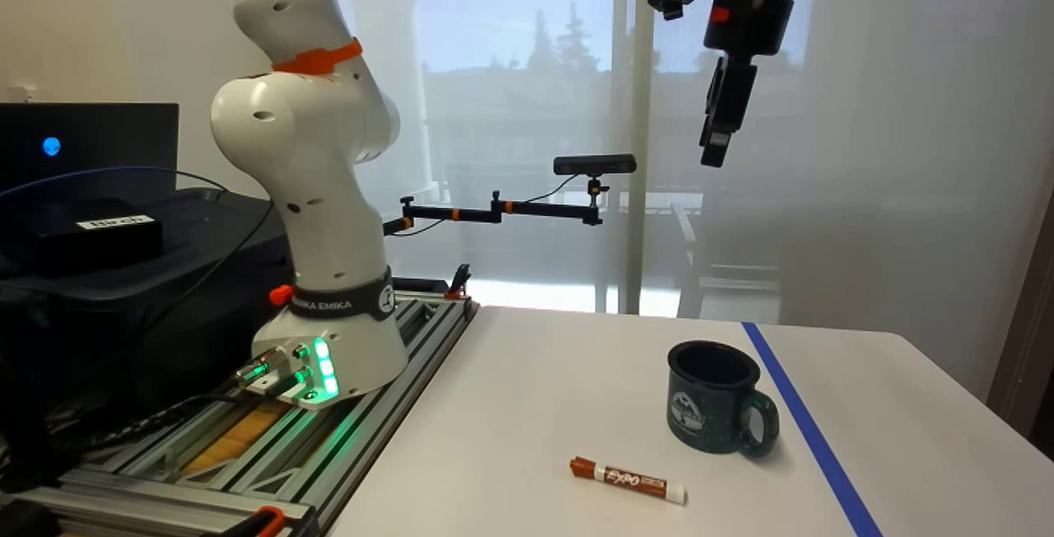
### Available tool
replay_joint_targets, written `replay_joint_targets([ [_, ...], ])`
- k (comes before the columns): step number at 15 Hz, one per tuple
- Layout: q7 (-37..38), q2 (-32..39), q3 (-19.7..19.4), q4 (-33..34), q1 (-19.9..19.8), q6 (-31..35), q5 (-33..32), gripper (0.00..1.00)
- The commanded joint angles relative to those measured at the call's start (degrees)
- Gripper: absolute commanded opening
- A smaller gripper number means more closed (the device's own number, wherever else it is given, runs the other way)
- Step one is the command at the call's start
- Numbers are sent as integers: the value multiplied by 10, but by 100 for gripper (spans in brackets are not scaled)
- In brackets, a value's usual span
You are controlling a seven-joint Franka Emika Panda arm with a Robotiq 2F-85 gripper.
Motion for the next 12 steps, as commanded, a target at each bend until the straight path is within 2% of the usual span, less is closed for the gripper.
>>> replay_joint_targets([
  [1, -18, 12, -10, 21, 1, -37, 23, 100],
  [12, -17, 56, -24, 51, -7, -19, 23, 100],
])
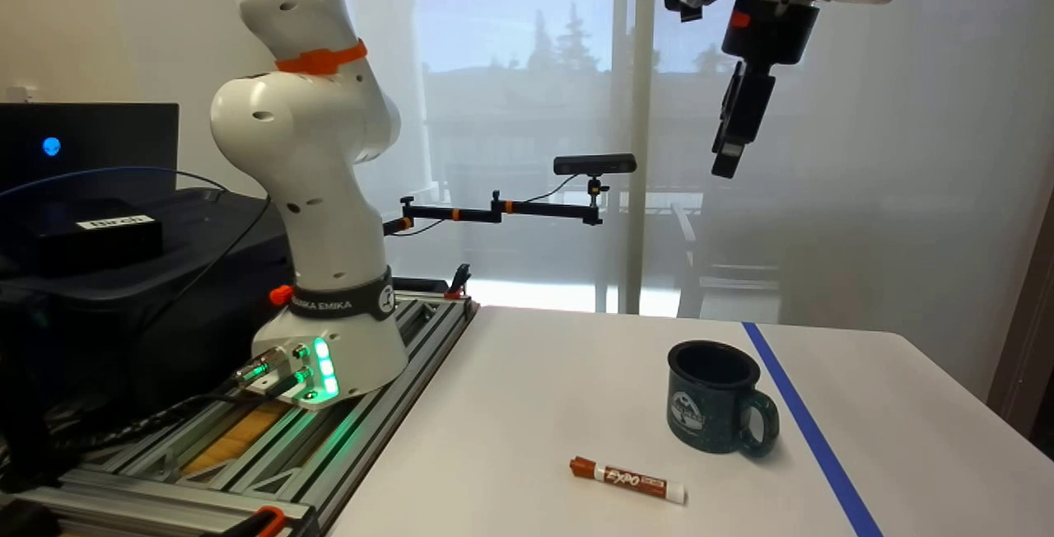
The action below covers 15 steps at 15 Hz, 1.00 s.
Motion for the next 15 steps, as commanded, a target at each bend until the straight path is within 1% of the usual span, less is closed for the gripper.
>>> replay_joint_targets([
  [1, -10, 20, -2, 20, -3, 1, 10, 100],
  [7, -8, 43, -1, 33, -3, 10, 6, 100],
  [15, -16, 55, -1, 39, -3, 19, 2, 100],
])
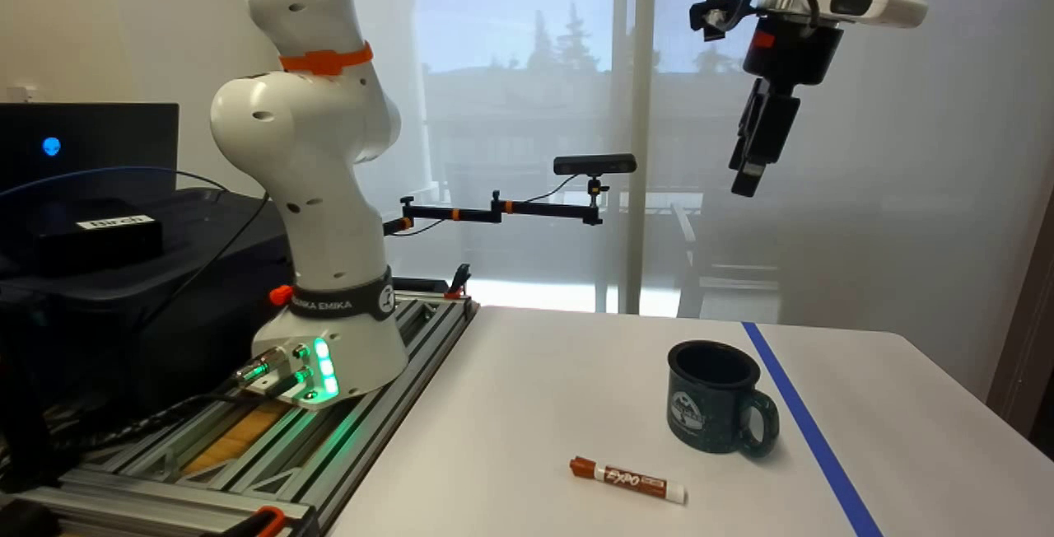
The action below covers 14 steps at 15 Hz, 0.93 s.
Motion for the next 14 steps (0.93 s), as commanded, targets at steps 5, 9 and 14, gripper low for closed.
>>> replay_joint_targets([
  [5, -25, 8, 1, 10, -3, 1, 3, 100],
  [9, -31, 13, 0, 11, -3, -1, 6, 100],
  [14, -37, 18, -1, 11, -4, -2, 9, 100],
])
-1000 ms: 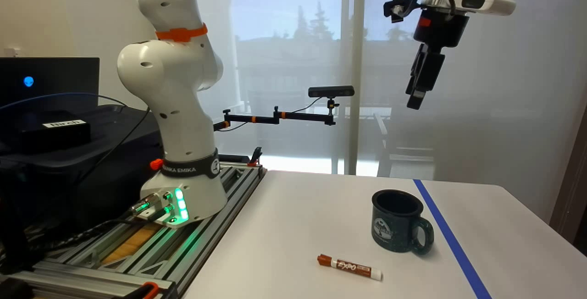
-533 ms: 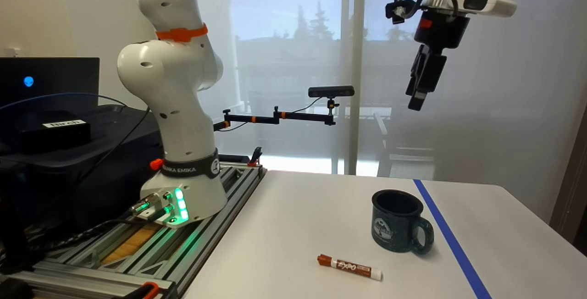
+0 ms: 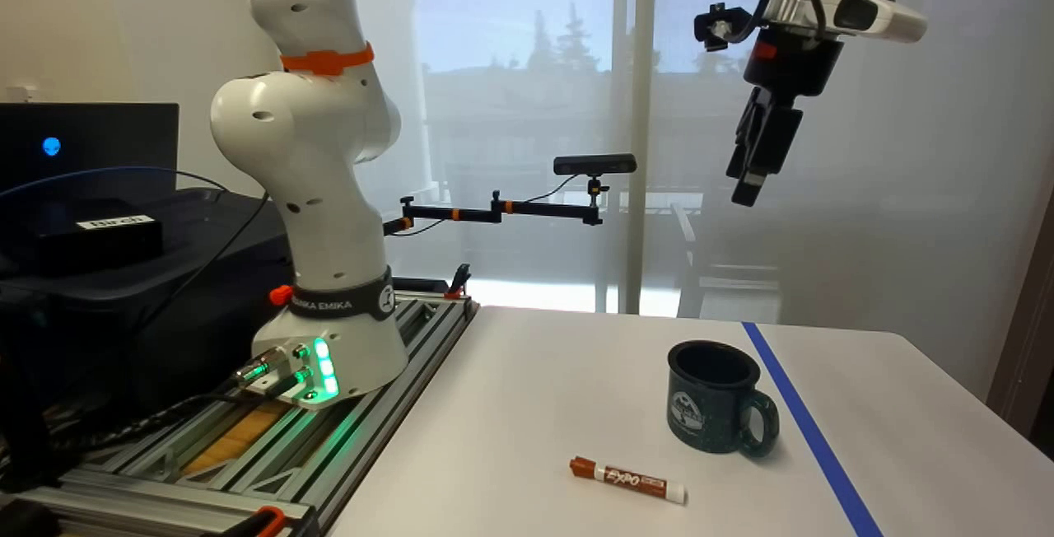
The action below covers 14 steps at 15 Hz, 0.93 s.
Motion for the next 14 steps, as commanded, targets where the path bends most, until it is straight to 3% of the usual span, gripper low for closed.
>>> replay_joint_targets([
  [1, -16, 8, -1, 11, -4, -2, 9, 100],
  [14, -31, 21, -6, 16, -9, -6, 13, 100],
])
